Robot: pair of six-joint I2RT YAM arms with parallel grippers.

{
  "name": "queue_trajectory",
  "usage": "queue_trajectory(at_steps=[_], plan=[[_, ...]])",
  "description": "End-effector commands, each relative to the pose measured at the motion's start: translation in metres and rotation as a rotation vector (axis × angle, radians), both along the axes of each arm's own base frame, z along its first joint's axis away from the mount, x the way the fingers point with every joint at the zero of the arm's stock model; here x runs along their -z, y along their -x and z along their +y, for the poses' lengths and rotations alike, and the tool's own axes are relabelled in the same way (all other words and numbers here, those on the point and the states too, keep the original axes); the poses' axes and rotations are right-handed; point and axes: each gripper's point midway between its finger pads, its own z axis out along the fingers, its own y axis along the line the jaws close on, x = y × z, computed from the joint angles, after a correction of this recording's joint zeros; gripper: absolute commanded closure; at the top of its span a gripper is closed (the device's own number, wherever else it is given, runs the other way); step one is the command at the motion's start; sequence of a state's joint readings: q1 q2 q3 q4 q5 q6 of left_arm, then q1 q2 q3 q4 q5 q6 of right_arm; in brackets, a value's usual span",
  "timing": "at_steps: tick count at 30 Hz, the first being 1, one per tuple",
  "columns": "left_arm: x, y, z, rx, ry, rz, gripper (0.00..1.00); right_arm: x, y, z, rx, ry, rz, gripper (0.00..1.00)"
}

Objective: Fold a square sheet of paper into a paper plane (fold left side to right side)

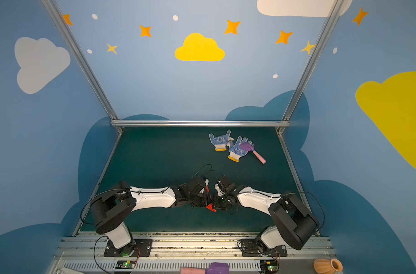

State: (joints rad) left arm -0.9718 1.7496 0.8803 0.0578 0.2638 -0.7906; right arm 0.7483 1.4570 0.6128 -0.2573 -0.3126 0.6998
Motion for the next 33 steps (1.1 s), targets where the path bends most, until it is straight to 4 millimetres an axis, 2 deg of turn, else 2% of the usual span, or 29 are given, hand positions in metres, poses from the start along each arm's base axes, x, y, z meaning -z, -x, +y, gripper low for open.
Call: queue_trajectory(at_steps=[1, 10, 20, 25, 33], plan=[[0.014, 0.006, 0.003, 0.007, -0.024, 0.026, 0.96, 0.035, 0.027, -0.028, 0.000, 0.131, 0.102, 1.00], [0.025, 0.011, 0.001, 0.021, -0.025, 0.046, 0.96, 0.037, 0.029, -0.028, -0.004, 0.135, 0.113, 1.00], [0.021, 0.014, 0.001, 0.028, -0.004, 0.035, 0.96, 0.039, 0.030, -0.028, -0.005, 0.137, 0.119, 1.00], [0.030, 0.016, 0.007, 0.016, -0.033, 0.048, 0.96, 0.040, 0.031, -0.030, -0.003, 0.143, 0.122, 1.00], [0.041, 0.002, 0.033, -0.083, -0.082, 0.056, 0.96, 0.042, 0.033, -0.033, -0.001, 0.154, 0.125, 1.00]])
